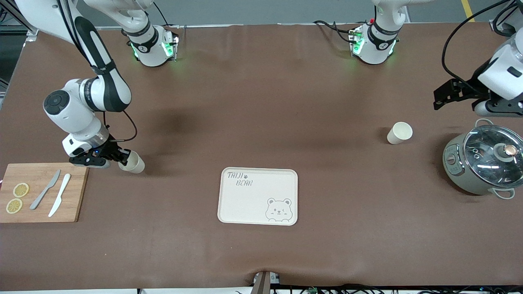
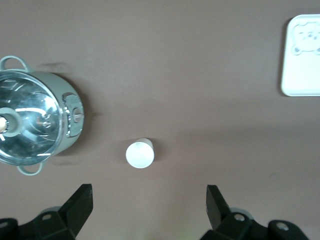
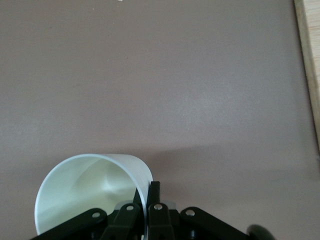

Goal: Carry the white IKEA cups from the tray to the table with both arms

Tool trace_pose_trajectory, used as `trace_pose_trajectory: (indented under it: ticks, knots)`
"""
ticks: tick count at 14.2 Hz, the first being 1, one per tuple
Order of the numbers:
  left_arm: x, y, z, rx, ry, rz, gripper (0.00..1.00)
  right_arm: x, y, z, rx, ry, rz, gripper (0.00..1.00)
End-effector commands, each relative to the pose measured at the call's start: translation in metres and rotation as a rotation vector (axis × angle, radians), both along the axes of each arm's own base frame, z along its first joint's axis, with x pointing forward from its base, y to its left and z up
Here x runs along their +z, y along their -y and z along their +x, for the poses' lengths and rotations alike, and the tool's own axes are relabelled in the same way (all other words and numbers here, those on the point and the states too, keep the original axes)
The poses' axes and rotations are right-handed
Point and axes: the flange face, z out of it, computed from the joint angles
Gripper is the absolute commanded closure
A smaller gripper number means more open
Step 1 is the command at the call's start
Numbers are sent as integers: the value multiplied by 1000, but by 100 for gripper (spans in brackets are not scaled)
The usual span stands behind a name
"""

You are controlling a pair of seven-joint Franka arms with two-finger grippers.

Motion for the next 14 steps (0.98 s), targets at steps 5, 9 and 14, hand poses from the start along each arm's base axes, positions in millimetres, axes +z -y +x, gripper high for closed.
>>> trace_pose_trajectory:
  ticks: [5, 9, 14]
  knots:
    - [-32, 8, 5, -35, -54, 40, 0, -25, -1, 2, 5, 38, 4, 100]
    - [-36, 8, 6, -36, -49, 39, 0, -36, 0, 2, 2, 46, 3, 100]
    - [-37, 5, 8, -31, -42, 38, 0, -40, 0, 2, 2, 49, 3, 100]
